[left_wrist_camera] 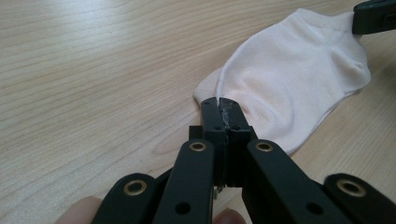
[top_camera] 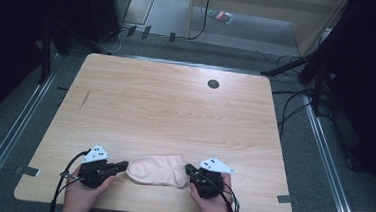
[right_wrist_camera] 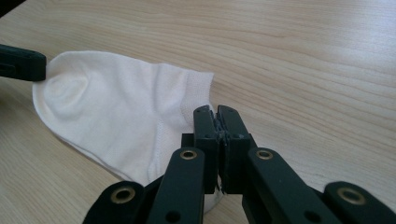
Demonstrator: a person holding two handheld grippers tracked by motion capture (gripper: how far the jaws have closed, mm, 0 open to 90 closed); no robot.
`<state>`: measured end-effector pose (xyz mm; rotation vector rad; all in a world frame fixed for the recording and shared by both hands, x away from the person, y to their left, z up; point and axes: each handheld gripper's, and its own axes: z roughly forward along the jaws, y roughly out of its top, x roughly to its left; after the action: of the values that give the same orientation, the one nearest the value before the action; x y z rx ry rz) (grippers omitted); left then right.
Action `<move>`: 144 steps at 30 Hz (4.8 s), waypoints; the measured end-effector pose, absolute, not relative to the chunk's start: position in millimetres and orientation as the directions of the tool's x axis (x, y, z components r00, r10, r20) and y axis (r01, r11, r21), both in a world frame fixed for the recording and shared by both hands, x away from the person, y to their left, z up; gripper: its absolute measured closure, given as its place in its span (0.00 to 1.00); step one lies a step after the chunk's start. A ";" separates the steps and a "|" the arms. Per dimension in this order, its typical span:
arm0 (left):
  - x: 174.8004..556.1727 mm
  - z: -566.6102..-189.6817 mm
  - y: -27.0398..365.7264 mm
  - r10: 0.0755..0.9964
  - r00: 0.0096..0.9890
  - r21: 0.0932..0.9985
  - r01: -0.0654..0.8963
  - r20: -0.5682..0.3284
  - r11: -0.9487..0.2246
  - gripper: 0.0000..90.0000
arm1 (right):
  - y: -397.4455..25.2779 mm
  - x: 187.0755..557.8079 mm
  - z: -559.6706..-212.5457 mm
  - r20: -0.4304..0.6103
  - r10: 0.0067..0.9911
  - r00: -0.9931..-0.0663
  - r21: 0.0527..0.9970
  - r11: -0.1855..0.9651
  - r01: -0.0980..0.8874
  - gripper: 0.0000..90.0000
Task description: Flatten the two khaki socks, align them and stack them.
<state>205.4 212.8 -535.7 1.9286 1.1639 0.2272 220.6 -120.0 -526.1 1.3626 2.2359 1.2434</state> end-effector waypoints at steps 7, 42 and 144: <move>203.2 -532.9 211.9 0.785 0.560 0.748 0.633 -0.264 -0.200 1.00 | -124.4 219.7 -522.6 0.223 0.818 -0.530 0.776 0.180 0.605 0.98; 203.7 -529.7 217.4 0.780 0.573 0.786 0.591 -0.250 -0.183 0.78 | -135.4 218.9 -520.8 0.266 0.832 -0.487 0.784 0.107 0.612 0.82; 214.9 -542.5 226.7 0.762 0.573 0.759 0.628 -0.300 -0.174 1.00 | -118.7 220.6 -520.3 0.179 0.842 -0.509 0.826 0.152 0.543 0.94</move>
<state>214.9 226.7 -542.5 1.8824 1.1254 0.1829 220.6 -118.7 -520.3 1.3314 2.1102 1.2922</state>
